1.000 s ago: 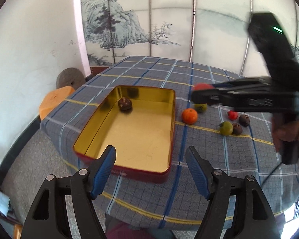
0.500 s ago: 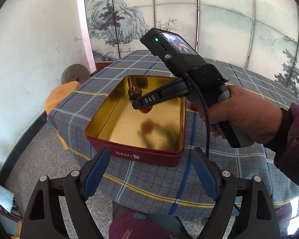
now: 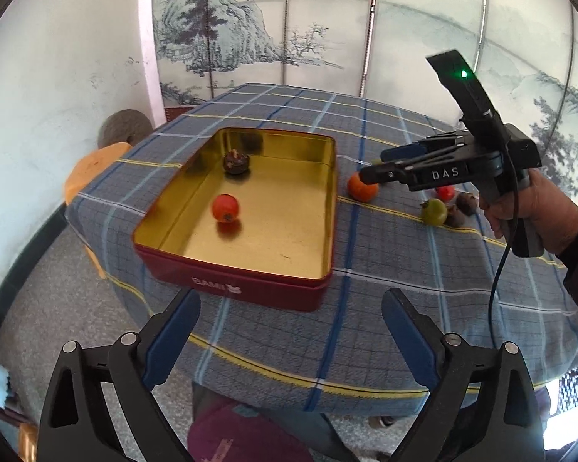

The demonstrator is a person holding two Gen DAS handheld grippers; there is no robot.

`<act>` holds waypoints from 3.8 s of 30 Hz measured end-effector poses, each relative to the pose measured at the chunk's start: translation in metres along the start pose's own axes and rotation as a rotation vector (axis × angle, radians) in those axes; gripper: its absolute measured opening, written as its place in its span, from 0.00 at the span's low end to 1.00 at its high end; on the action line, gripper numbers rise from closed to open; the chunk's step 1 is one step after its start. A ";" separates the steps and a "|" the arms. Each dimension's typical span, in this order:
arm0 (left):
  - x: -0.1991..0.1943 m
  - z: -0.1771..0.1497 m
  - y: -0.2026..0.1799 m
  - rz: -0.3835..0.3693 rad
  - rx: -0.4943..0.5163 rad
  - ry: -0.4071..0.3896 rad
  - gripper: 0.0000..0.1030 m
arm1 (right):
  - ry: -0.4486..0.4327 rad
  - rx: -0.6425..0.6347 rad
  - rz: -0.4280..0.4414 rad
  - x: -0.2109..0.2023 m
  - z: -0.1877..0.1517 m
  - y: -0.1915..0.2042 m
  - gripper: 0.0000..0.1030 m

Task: Organize fruits
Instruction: 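Grasp the orange with the right gripper while the left gripper grasps the green lime, then carry the green lime in the left gripper into the tin and release it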

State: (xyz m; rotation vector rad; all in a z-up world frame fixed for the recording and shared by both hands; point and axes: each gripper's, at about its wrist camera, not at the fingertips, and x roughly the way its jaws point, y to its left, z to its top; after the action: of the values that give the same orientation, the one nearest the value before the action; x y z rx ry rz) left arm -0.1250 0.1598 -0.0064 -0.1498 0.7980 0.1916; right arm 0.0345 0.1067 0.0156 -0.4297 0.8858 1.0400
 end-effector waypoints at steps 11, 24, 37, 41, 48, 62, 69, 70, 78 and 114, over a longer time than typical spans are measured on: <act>0.000 0.005 -0.017 -0.042 0.049 -0.023 0.92 | 0.158 -0.154 -0.042 0.059 0.006 -0.002 0.42; 0.025 0.036 -0.078 -0.170 0.309 -0.012 0.92 | -0.125 0.334 -0.315 -0.113 -0.137 -0.084 0.36; 0.131 0.090 -0.154 -0.350 0.572 0.103 0.90 | -0.165 0.545 -0.347 -0.148 -0.235 -0.123 0.37; 0.155 0.097 -0.163 -0.354 0.605 0.169 0.84 | -0.170 0.553 -0.316 -0.148 -0.237 -0.125 0.37; 0.182 0.093 -0.167 -0.381 0.571 0.292 0.35 | -0.170 0.557 -0.289 -0.145 -0.241 -0.127 0.37; 0.095 0.073 -0.121 -0.220 0.327 0.167 0.35 | -0.111 0.556 -0.303 -0.132 -0.237 -0.128 0.38; 0.073 0.080 -0.093 -0.131 0.311 0.097 0.35 | -0.090 0.529 -0.338 -0.128 -0.233 -0.125 0.38; 0.071 0.082 -0.088 -0.116 0.310 0.088 0.36 | -0.089 0.527 -0.340 -0.127 -0.232 -0.125 0.38; 0.085 0.093 -0.052 0.007 0.321 0.074 0.36 | -0.076 0.508 -0.362 -0.125 -0.231 -0.122 0.39; 0.175 0.123 0.007 0.248 0.342 0.167 0.39 | -0.054 0.474 -0.385 -0.121 -0.229 -0.117 0.44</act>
State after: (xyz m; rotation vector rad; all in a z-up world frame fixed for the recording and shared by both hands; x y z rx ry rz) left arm 0.0782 0.2122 -0.0489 0.2605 1.0038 0.2757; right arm 0.0134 -0.1727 -0.0336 -0.1595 0.9230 0.4652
